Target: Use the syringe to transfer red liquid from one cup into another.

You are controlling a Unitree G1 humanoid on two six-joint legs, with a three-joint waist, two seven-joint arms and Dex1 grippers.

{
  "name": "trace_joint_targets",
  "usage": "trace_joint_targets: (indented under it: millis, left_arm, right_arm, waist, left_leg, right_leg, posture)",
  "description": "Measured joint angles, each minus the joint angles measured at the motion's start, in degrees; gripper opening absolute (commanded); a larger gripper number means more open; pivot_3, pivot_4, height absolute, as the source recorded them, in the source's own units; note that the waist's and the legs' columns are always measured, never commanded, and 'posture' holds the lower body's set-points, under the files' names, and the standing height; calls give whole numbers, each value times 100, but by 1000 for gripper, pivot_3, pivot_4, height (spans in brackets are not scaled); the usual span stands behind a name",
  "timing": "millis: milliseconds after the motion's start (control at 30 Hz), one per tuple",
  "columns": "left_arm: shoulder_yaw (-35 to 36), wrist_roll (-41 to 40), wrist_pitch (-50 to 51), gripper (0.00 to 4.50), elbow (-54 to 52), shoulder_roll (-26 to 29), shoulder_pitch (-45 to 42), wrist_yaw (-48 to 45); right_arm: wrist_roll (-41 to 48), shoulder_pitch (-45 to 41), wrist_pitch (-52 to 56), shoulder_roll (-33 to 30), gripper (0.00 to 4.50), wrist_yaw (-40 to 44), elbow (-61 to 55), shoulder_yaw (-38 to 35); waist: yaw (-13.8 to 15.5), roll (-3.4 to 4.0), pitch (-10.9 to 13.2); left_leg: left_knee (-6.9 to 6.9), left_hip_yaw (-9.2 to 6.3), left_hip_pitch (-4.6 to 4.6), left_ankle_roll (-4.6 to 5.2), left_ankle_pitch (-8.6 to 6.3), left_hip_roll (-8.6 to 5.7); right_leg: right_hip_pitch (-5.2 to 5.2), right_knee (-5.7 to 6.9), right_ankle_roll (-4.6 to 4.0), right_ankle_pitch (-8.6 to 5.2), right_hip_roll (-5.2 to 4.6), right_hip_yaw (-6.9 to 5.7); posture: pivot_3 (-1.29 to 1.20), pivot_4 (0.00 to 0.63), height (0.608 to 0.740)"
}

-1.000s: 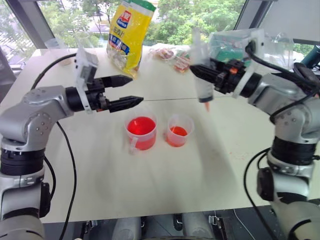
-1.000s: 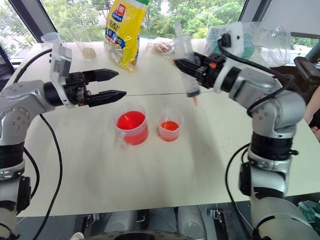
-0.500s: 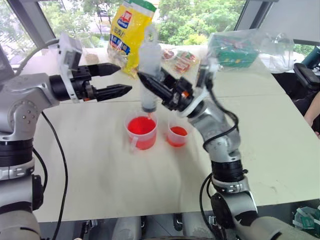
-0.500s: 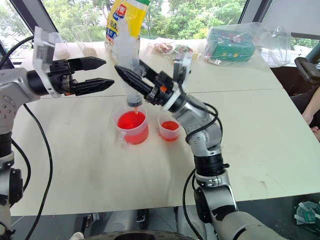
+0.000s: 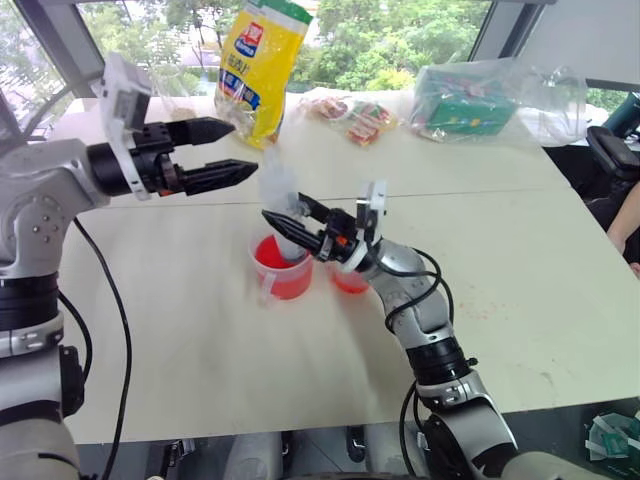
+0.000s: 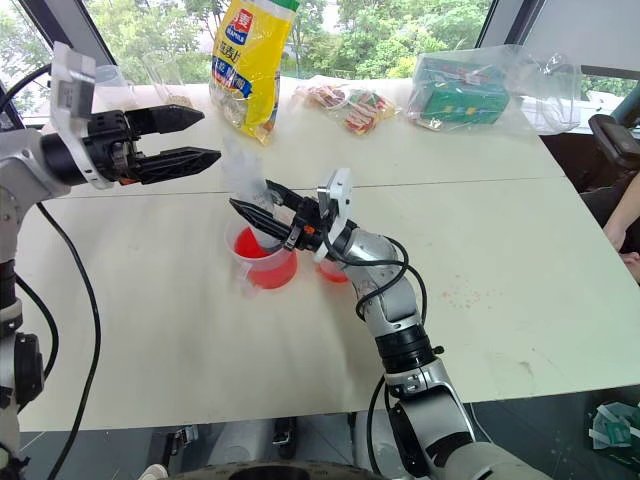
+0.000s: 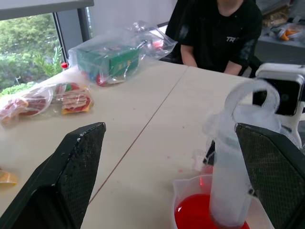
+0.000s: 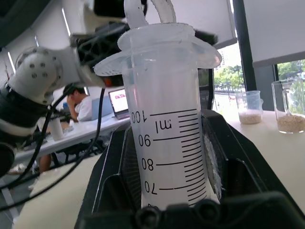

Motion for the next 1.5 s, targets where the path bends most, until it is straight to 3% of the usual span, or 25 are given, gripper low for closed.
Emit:
trace_joint_targets:
  millis: [767,900,1067,1500]
  left_arm:
    - [-244,333,-379,4500,-108,-687,20,-34]
    - [-289,316,-339,2804,-223,-779,21,-32]
    - [-358,246,-211,275,-368,-815,21,-47]
    - [-362,346,-186,275,-199,-810,-168,35]
  right_arm:
    - [-151,19,-70,-93,1387,97,66,72]
    - [-148,18,-68,-90,1387,57,89,35]
    - [-133,-16,-67,-55,1387,0,169,-27]
    - [-52,-296,-140,109,1387,64,653,-105]
  waist:
    - [-7,-4,-2]
    - [0,-6,-4]
    - [-4,-6,-4]
    - [-38,-6,-4]
  left_leg:
    - [0,-5,12,-9,5,2]
    - [1,-6,14,-10,6,2]
    - [1,-7,24,-11,7,1]
    - [-1,-4,63,-16,9,10]
  right_leg:
    - [10,5,-1,0,3,0]
    - [15,4,-1,0,3,0]
    - [21,5,-1,0,3,1]
    - [50,6,-6,0,11,6]
  posture:
    - [0,150,740]
    - [0,150,740]
    - [0,150,740]
    - [0,150,740]
